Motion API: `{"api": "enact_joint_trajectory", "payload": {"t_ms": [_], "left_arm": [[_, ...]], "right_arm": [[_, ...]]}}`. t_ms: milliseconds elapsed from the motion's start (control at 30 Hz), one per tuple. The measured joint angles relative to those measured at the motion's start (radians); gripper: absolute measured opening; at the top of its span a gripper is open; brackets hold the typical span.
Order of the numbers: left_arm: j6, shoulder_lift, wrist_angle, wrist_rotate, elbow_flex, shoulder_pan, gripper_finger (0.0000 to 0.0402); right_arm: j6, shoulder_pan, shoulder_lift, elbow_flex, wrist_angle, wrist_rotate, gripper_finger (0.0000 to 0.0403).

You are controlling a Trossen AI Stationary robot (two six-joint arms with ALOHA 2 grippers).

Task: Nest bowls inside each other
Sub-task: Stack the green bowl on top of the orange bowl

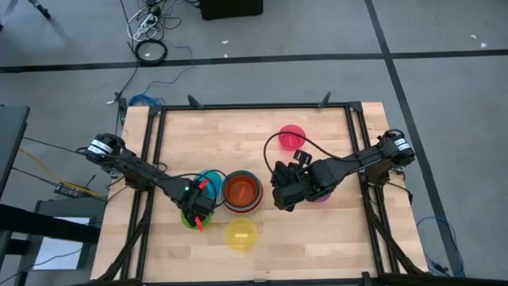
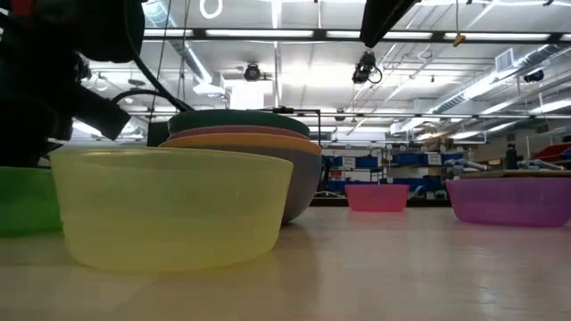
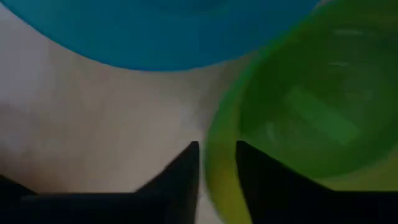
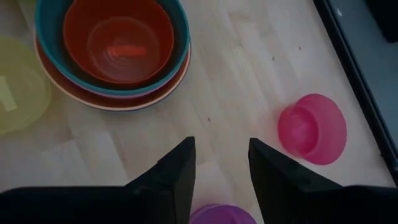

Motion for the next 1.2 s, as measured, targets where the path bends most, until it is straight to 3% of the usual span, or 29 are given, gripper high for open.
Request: {"api": "enact_joint_trajectory", "payload": {"t_ms": [67,133,367,500,700,833,1067,1200], "left_arm": [[0.020,0.000,0.005,0.028,0.004,0.000,0.0042],[0.039,-0.002,0.000,0.044,0.021,0.000,0.0015],[0.145,-0.002,-0.171,0.042,0.208,-0.001,0.0008],[0.190,-0.002,-0.284,-0.065,0.367,0.000,0.0007],[0.304,-0.002,-0.261,-0.294,0.557,0.058,0.0006],[0.402,-0.002,-0.210,-0.383,0.590,0.147,0.0006],[0.546,0.003,-0.037,-0.322,0.570,0.295,0.0006],[0.559,0.023,-0.042,-0.306,0.570,0.327,0.0006]], "right_arm": [[0.000,0.000,0.000,0.000,0.000,0.001,0.0135],[0.000,0.000,0.000,0.000,-0.001,0.004,0.0135],[-0.006,0.000,0.000,0.000,-0.001,0.018,0.0135],[-0.009,0.000,0.000,0.000,-0.002,0.031,0.0135],[0.000,0.000,0.000,0.000,-0.024,0.032,0.0135],[0.019,0.003,0.000,0.000,-0.043,0.032,0.0133],[0.035,0.014,0.000,0.000,-0.057,0.032,0.0132],[0.035,0.014,0.000,0.000,-0.057,0.031,0.0132]]}}
